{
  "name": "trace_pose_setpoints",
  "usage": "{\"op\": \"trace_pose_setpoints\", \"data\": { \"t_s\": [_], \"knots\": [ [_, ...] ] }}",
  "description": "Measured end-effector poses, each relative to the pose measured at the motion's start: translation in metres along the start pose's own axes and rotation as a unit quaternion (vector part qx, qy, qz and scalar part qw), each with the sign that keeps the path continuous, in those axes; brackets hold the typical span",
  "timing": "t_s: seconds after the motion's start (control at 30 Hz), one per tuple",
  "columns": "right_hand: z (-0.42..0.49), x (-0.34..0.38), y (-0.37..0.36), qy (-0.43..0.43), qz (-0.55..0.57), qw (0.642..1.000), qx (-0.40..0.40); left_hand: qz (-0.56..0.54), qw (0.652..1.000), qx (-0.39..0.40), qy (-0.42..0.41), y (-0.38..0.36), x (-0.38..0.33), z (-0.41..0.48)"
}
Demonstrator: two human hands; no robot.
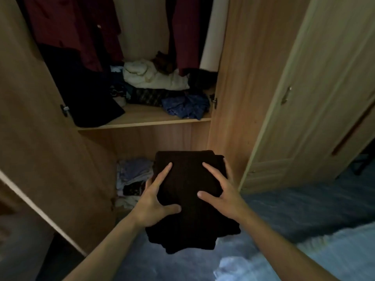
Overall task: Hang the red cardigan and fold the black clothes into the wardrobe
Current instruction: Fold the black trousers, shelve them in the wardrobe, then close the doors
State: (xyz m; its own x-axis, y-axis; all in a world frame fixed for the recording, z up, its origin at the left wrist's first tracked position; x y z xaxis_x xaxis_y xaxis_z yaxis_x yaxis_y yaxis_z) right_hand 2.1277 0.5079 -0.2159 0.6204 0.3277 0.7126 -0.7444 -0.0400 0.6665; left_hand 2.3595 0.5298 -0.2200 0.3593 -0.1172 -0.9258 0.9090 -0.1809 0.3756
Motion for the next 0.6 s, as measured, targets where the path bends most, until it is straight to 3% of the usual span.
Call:
{"op": "trace_pose_setpoints", "data": {
  "t_s": [0.43, 0.6],
  "knots": [
    [0.184, -0.016, -0.001, 0.007, -0.009, 0.998, 0.063, -0.046, 0.997, -0.045, 0.029, 0.066, 0.027, 0.153],
    [0.23, -0.016, -0.024, -0.008, -0.065, 0.995, 0.074, -0.075, 0.995, -0.051, 0.045, 0.094, 0.054, 0.19]
  ]
}}
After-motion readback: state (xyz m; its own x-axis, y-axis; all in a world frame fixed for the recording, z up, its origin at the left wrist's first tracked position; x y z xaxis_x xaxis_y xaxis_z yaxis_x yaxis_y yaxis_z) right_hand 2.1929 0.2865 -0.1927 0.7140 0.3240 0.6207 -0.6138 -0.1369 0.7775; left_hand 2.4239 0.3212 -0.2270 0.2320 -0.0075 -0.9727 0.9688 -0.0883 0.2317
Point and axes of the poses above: each hand's wrist, its own z-axis towards the middle knuckle, its own y-axis out of the back of the hand, x = y × z, the point moved 4 cm from there along z, towards the middle knuckle, and after that the axes turned 7 degrees about -z, right-handed, at the moved point
